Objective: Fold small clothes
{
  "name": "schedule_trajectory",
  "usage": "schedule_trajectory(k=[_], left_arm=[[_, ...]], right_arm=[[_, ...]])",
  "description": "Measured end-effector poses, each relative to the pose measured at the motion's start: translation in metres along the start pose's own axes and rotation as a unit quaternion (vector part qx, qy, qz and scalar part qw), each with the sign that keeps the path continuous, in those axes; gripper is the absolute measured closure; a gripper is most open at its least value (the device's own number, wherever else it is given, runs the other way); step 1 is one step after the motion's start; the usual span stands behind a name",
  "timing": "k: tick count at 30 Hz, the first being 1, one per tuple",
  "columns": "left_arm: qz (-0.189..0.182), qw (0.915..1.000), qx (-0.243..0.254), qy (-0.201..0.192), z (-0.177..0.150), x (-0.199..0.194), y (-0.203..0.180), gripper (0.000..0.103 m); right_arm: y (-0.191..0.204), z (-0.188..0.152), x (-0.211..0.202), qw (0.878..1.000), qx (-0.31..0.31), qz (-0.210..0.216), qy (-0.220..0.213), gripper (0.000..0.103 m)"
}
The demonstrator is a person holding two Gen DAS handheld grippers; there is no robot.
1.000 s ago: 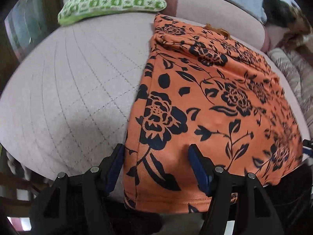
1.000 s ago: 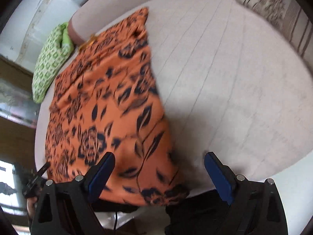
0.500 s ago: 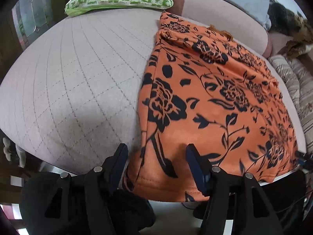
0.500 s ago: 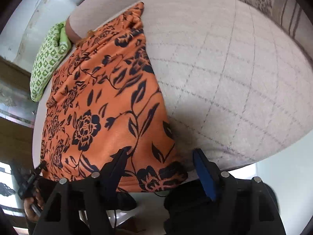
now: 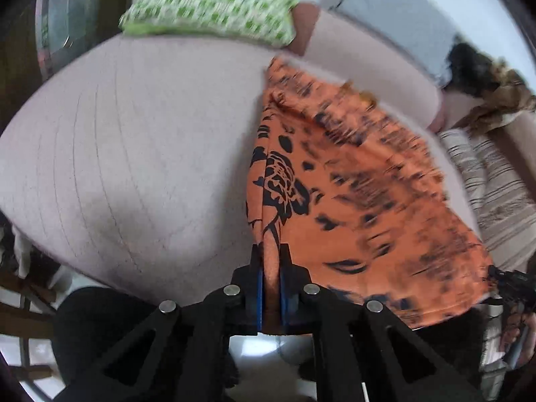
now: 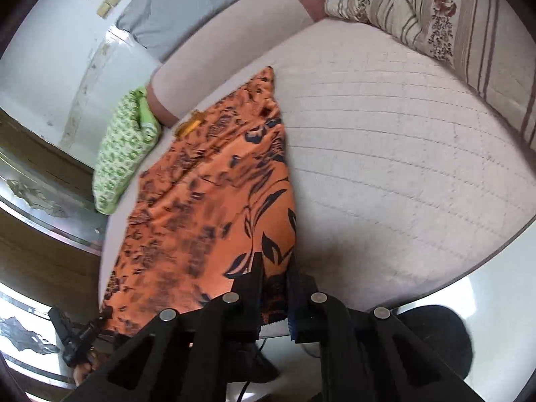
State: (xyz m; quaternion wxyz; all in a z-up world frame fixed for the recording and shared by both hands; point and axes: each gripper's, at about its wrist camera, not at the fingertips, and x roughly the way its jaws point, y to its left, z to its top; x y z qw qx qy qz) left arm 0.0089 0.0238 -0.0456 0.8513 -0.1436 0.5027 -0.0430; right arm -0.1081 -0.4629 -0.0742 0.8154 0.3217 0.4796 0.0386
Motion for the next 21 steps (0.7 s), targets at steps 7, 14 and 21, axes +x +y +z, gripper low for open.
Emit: schedule_trajectory(k=[7, 14, 21], left_arm=[[0.045, 0.9986, 0.009, 0.028, -0.007, 0.026, -0.001, 0.048], [0.050, 0.9973, 0.023, 0.048, -0.003, 0.029, -0.006, 0.098], [0.006, 0.9998, 0.009, -0.013, 0.015, -0.017, -0.008, 0.098]], right_arm=[[-0.007, -0.008, 0.039, 0.999, 0.003, -0.023, 0.038, 0.028], [-0.010, -0.015, 0.053, 0.996, 0.004, -0.027, 0.087, 0.090], [0.010, 0.011, 0.007, 0.998, 0.015, 0.063, 0.021, 0.091]])
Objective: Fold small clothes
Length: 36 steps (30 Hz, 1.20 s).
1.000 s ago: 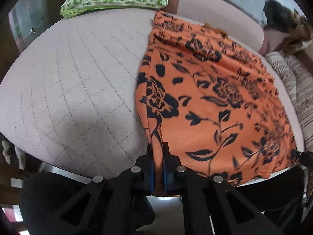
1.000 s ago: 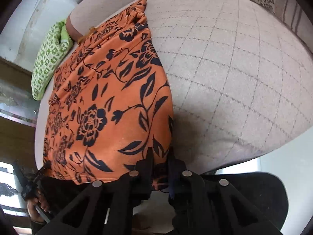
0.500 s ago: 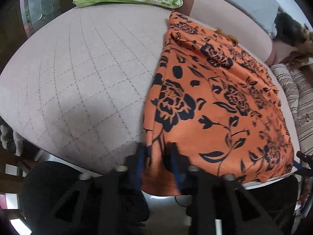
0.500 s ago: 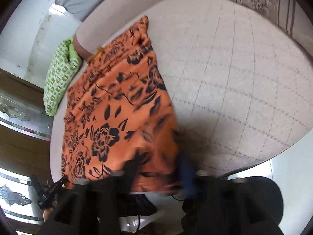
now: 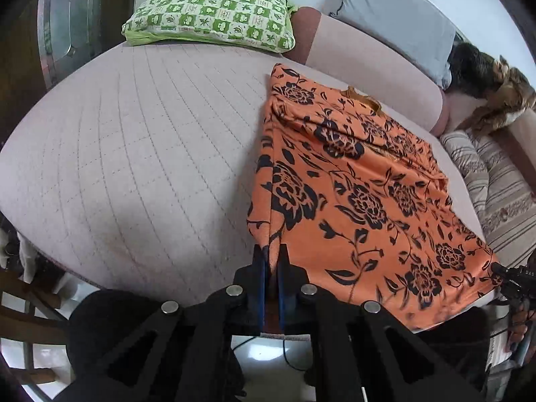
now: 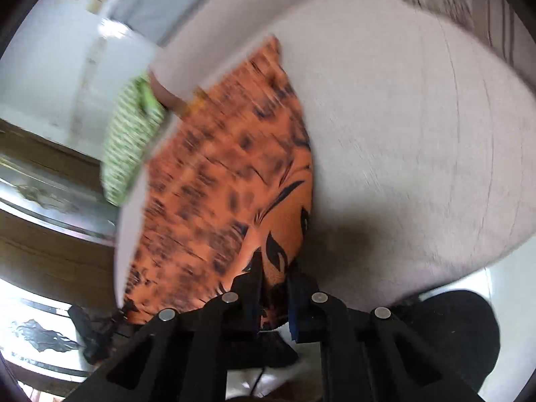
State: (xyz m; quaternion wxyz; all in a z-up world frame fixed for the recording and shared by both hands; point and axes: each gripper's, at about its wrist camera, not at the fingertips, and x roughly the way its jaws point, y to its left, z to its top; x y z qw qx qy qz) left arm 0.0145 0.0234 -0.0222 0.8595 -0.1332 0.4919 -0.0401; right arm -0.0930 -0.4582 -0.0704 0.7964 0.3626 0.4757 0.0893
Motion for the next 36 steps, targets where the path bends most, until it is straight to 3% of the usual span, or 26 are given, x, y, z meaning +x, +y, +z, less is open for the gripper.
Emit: schedule_trajectory(k=[1, 3, 4, 7, 11, 15, 18, 20, 21, 22, 23, 24, 25, 26, 29, 32, 36], left_arm=[[0.005, 0.9999, -0.004, 0.014, -0.001, 0.008, 0.004, 0.098], [0.017, 0.9955, -0.033, 0.088, -0.010, 0.044, 0.019, 0.097], [0.017, 0.9944, -0.041, 0.096, -0.013, 0.052, 0.022, 0.097], [0.017, 0.9969, -0.015, 0.075, 0.000, 0.036, 0.012, 0.097], [-0.026, 0.9995, -0.001, 0.016, 0.051, -0.002, -0.005, 0.097], [-0.073, 0.9957, 0.005, -0.057, 0.140, -0.018, -0.030, 0.097], [-0.065, 0.9931, -0.011, -0.096, 0.202, 0.006, -0.034, 0.095], [-0.038, 0.9928, -0.026, -0.110, 0.233, 0.044, -0.027, 0.077], [-0.018, 0.9942, -0.024, -0.103, 0.247, 0.072, -0.018, 0.045], [0.004, 0.9951, -0.020, -0.096, 0.256, 0.099, -0.011, 0.026], [0.034, 0.9952, -0.027, -0.087, 0.262, 0.127, -0.003, 0.026], [0.069, 0.9953, -0.033, -0.060, 0.264, 0.159, 0.007, 0.026], [0.088, 0.9955, -0.030, -0.017, 0.264, 0.185, 0.016, 0.027], [0.091, 0.9952, -0.034, -0.005, 0.262, 0.193, 0.021, 0.028], [0.067, 0.9961, -0.025, -0.051, 0.238, 0.174, 0.033, 0.027], [0.055, 0.9964, 0.013, -0.063, 0.212, 0.156, 0.032, 0.023], [0.031, 0.9979, 0.056, -0.013, 0.172, 0.174, 0.022, 0.019]], right_arm=[[-0.004, 0.002, 0.006, 1.000, 0.000, -0.007, 0.005, 0.091], [-0.022, 0.000, 0.024, 0.999, 0.022, -0.025, 0.032, 0.091], [-0.033, -0.005, 0.038, 0.997, 0.037, -0.034, 0.053, 0.091], [-0.038, -0.006, 0.048, 0.996, 0.054, -0.021, 0.067, 0.091], [-0.008, 0.038, 0.027, 0.998, 0.036, 0.045, 0.027, 0.091], [0.043, 0.119, 0.002, 0.994, -0.006, 0.102, -0.039, 0.091], [0.075, 0.200, 0.020, 0.988, -0.012, 0.121, -0.090, 0.091], [0.077, 0.240, 0.052, 0.988, 0.012, 0.118, -0.104, 0.087], [0.073, 0.257, 0.070, 0.990, 0.014, 0.099, -0.102, 0.080], [0.066, 0.272, 0.099, 0.993, 0.020, 0.073, -0.090, 0.069], [0.058, 0.279, 0.124, 0.996, 0.033, 0.045, -0.076, 0.026], [0.046, 0.277, 0.152, 0.997, 0.045, 0.003, -0.062, 0.014], [0.039, 0.272, 0.165, 0.997, 0.046, -0.015, -0.060, 0.014], [0.034, 0.265, 0.170, 0.997, 0.044, -0.025, -0.063, 0.014], [0.032, 0.232, 0.162, 0.995, -0.015, -0.044, -0.086, 0.014], [0.028, 0.213, 0.158, 0.994, -0.049, -0.070, -0.069, 0.014], [0.029, 0.202, 0.181, 0.992, -0.087, -0.090, -0.022, 0.014]])
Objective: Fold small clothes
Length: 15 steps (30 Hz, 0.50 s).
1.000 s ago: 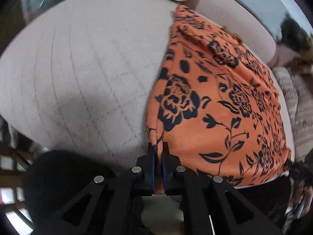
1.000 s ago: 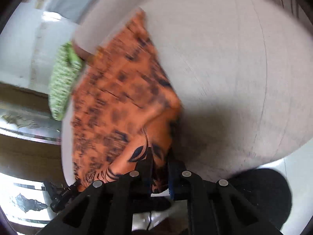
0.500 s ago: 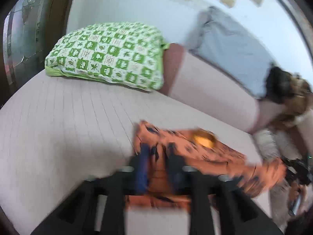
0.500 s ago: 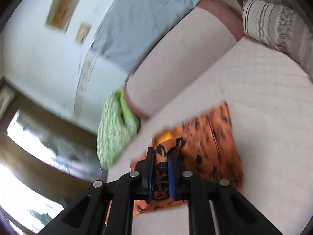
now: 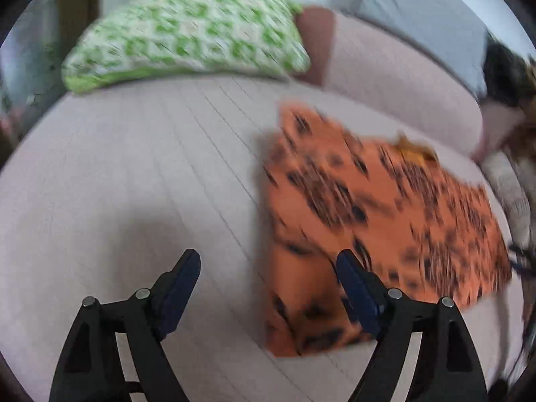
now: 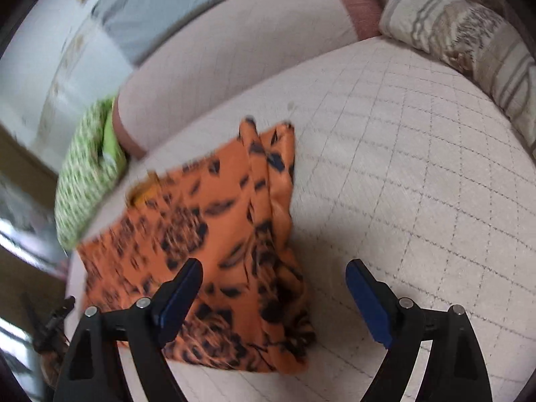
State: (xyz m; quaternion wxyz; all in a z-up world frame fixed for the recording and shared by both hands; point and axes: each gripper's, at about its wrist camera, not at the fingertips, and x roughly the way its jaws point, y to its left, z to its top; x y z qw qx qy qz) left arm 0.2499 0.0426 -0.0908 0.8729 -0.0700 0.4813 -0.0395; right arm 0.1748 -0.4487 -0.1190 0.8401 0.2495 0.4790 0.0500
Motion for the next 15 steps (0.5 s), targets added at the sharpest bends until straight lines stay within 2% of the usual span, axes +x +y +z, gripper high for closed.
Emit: schedule_trajectory(k=[1, 2, 3, 4, 5, 6, 9, 11, 15], left_arm=[[0.006, 0.9997, 0.009, 0.021, -0.004, 0.014, -0.005, 0.019], [0.014, 0.9995, 0.007, 0.029, -0.007, 0.023, -0.008, 0.019], [0.026, 0.9995, 0.009, 0.015, -0.008, 0.024, -0.014, 0.020], [0.028, 0.9995, 0.013, 0.010, -0.007, 0.024, -0.018, 0.044], [0.013, 0.9996, 0.015, 0.019, -0.003, 0.027, -0.021, 0.068], [-0.007, 0.9993, 0.005, 0.037, 0.004, 0.028, -0.025, 0.084], [-0.003, 0.9992, -0.015, 0.037, 0.020, 0.016, -0.029, 0.087], [-0.011, 0.9997, -0.015, 0.017, 0.025, -0.008, -0.030, 0.087], [-0.032, 0.9990, 0.016, -0.026, 0.002, -0.078, -0.036, 0.087]], right_arm=[[0.003, -0.002, 0.017, 0.999, 0.005, 0.017, 0.035, 0.014], [0.004, -0.003, 0.025, 0.999, 0.007, 0.020, 0.047, 0.014], [0.013, -0.004, 0.030, 0.999, -0.008, 0.001, 0.038, 0.015], [0.019, -0.003, 0.034, 0.999, -0.018, -0.002, 0.043, 0.019], [0.024, -0.002, 0.036, 0.998, -0.018, -0.004, 0.056, 0.050], [0.027, 0.000, 0.039, 0.998, -0.010, -0.001, 0.068, 0.082], [0.037, 0.003, 0.026, 0.998, -0.014, -0.002, 0.066, 0.090], [0.045, 0.005, 0.000, 0.999, 0.000, 0.023, 0.044, 0.091], [0.066, -0.010, -0.062, 0.999, -0.026, 0.041, 0.013, 0.093]])
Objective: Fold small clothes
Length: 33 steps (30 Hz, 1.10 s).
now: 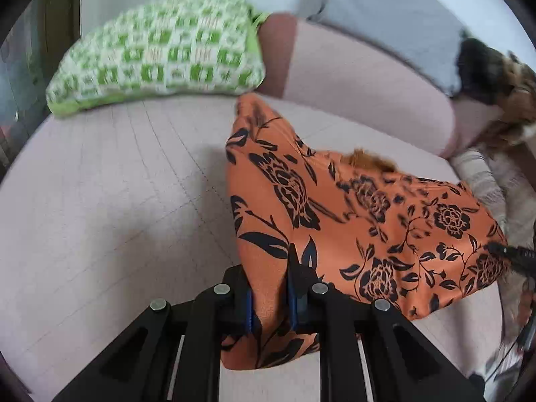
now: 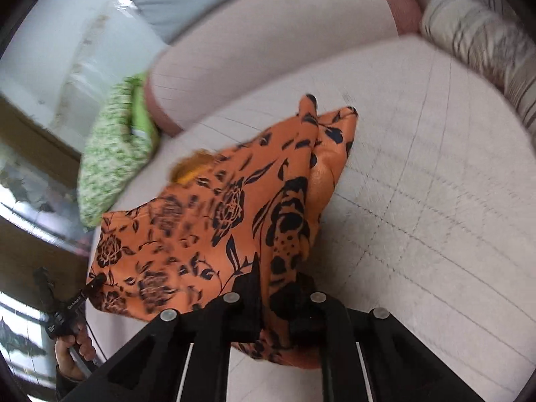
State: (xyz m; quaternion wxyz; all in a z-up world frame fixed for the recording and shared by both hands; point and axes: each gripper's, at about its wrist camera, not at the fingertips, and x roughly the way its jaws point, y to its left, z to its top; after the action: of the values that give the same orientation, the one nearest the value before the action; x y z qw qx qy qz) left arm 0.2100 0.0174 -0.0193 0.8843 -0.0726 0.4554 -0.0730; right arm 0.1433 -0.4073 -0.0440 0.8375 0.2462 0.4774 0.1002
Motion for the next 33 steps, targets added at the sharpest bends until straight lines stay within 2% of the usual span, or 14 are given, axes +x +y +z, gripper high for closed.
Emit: schedule_trajectory(k=[4, 7, 9, 10, 12, 13, 18, 22, 23, 25, 26, 27, 29, 33], left_arm=[[-0.025, 0.9989, -0.010, 0.038, -0.054, -0.013, 0.001, 0.080], [0.013, 0.9948, -0.003, 0.101, -0.105, 0.020, 0.018, 0.065], [-0.009, 0.9968, -0.014, 0.079, -0.108, 0.012, 0.029, 0.056], [0.001, 0.9972, -0.019, 0.072, -0.103, 0.008, 0.032, 0.046], [0.012, 0.9993, -0.012, 0.032, -0.081, -0.003, 0.033, 0.046], [0.015, 0.9997, -0.005, 0.018, -0.071, -0.004, 0.032, 0.046], [0.007, 0.9998, -0.001, 0.018, -0.040, 0.029, 0.027, 0.045], [0.016, 0.9995, -0.005, 0.025, -0.028, 0.057, 0.022, 0.045], [0.018, 0.9995, -0.007, 0.024, -0.026, 0.062, 0.021, 0.045], [0.023, 0.9994, -0.017, 0.021, -0.022, 0.072, 0.020, 0.047], [0.025, 0.9992, -0.024, 0.019, -0.022, 0.077, 0.020, 0.075], [0.026, 0.9991, -0.023, 0.023, -0.020, 0.077, 0.021, 0.096], [0.026, 0.9995, -0.015, 0.011, -0.015, 0.067, 0.019, 0.099], [0.012, 0.9968, 0.043, -0.066, -0.002, 0.028, -0.008, 0.099]], right_arm=[[-0.019, -0.058, -0.024, 1.000, 0.026, -0.003, 0.015, 0.093], [-0.059, -0.111, 0.008, 0.995, 0.052, -0.039, 0.077, 0.075], [-0.071, -0.127, 0.003, 0.997, 0.061, -0.019, 0.052, 0.068], [-0.069, -0.125, -0.005, 0.997, 0.060, -0.024, 0.038, 0.065], [-0.064, -0.114, -0.020, 0.998, 0.054, -0.027, 0.004, 0.032], [-0.057, -0.101, -0.027, 0.999, 0.042, -0.025, -0.023, 0.031], [-0.042, -0.048, -0.004, 0.998, -0.007, -0.050, -0.041, 0.031], [-0.044, -0.020, 0.046, 0.996, -0.024, -0.088, -0.011, 0.032], [-0.042, -0.018, 0.058, 0.995, -0.028, -0.093, 0.001, 0.034], [-0.038, -0.019, 0.072, 0.993, -0.044, -0.111, 0.011, 0.062], [-0.035, -0.019, 0.075, 0.991, -0.052, -0.122, 0.013, 0.080], [-0.030, -0.020, 0.073, 0.990, -0.058, -0.127, 0.011, 0.090], [-0.018, -0.018, 0.061, 0.989, -0.074, -0.130, -0.001, 0.095], [0.008, -0.015, 0.019, 0.982, -0.104, -0.140, -0.066, 0.096]])
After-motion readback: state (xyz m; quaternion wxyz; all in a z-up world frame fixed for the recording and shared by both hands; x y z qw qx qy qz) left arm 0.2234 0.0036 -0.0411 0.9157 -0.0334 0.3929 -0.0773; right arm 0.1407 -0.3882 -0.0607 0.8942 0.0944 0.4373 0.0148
